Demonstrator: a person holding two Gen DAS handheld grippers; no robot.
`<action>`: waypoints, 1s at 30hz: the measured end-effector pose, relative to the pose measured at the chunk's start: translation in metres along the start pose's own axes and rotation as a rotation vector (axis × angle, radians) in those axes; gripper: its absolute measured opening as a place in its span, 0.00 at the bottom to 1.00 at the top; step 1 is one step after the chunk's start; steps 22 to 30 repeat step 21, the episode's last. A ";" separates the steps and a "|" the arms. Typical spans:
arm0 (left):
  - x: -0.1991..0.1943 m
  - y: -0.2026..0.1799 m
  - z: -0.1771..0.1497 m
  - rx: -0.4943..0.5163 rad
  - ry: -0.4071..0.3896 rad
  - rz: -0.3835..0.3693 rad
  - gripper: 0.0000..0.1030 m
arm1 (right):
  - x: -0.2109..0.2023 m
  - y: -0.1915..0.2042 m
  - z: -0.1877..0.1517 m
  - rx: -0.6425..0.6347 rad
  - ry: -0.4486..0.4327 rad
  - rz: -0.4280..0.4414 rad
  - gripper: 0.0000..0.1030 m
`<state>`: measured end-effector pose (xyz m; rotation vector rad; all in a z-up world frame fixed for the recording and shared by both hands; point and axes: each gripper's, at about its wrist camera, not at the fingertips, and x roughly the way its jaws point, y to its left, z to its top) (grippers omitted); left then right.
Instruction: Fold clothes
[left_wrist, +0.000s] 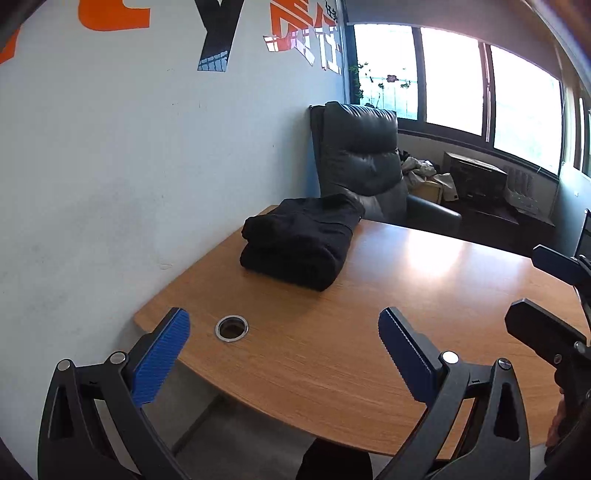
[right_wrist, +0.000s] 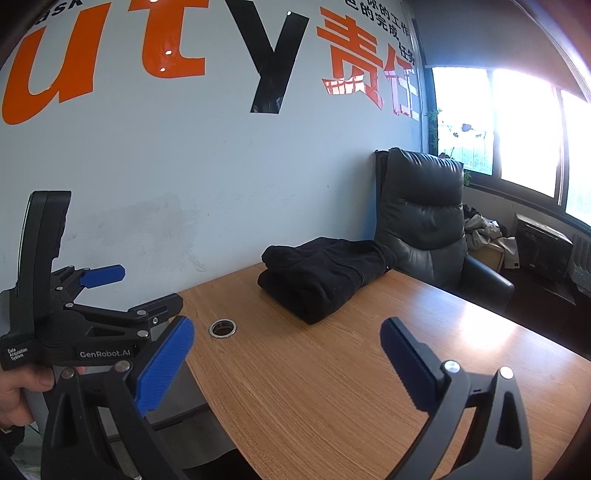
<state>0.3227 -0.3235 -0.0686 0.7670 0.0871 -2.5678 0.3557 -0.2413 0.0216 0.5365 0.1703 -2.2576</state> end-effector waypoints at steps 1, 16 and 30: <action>-0.001 -0.003 -0.001 0.005 -0.003 0.011 1.00 | 0.001 0.000 0.000 0.003 0.001 0.001 1.00; 0.002 -0.003 -0.003 -0.066 0.068 -0.063 1.00 | 0.007 -0.002 -0.010 0.036 0.018 -0.013 1.00; 0.001 -0.007 -0.003 -0.042 0.042 -0.055 1.00 | 0.008 -0.004 -0.013 0.040 0.024 -0.019 1.00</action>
